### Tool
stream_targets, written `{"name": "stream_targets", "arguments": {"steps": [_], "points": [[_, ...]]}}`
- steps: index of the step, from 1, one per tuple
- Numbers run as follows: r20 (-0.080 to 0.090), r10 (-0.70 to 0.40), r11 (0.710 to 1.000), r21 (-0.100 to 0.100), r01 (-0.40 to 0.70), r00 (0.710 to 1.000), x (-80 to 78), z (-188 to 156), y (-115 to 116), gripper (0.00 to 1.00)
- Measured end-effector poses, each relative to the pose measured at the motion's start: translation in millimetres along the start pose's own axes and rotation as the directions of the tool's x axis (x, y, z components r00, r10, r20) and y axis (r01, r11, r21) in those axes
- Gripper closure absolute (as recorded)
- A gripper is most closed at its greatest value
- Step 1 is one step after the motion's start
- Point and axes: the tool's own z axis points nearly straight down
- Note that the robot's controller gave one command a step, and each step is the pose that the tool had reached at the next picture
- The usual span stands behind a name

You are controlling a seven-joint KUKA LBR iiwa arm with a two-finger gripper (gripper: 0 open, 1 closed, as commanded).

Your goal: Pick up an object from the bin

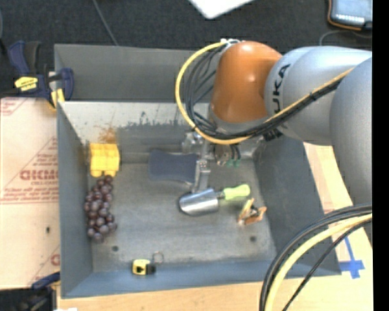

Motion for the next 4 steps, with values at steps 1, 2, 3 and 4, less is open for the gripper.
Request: {"name": "stream_targets", "arguments": {"steps": [1, 2, 3, 4], "points": [[0.004, 0.001, 1.000, 0.000, -0.001, 1.000, -0.2, -4, 0, 0.00], [0.012, 0.013, 1.000, -0.001, -0.013, 1.000, -4.4, 35, -7, 0.00], [0.017, 0.035, 0.999, -0.004, -0.035, 0.999, -16.8, 73, -15, 1.00], [0.017, 0.036, 0.999, -0.004, -0.036, 0.999, -16.8, 73, -15, 1.00]]}}
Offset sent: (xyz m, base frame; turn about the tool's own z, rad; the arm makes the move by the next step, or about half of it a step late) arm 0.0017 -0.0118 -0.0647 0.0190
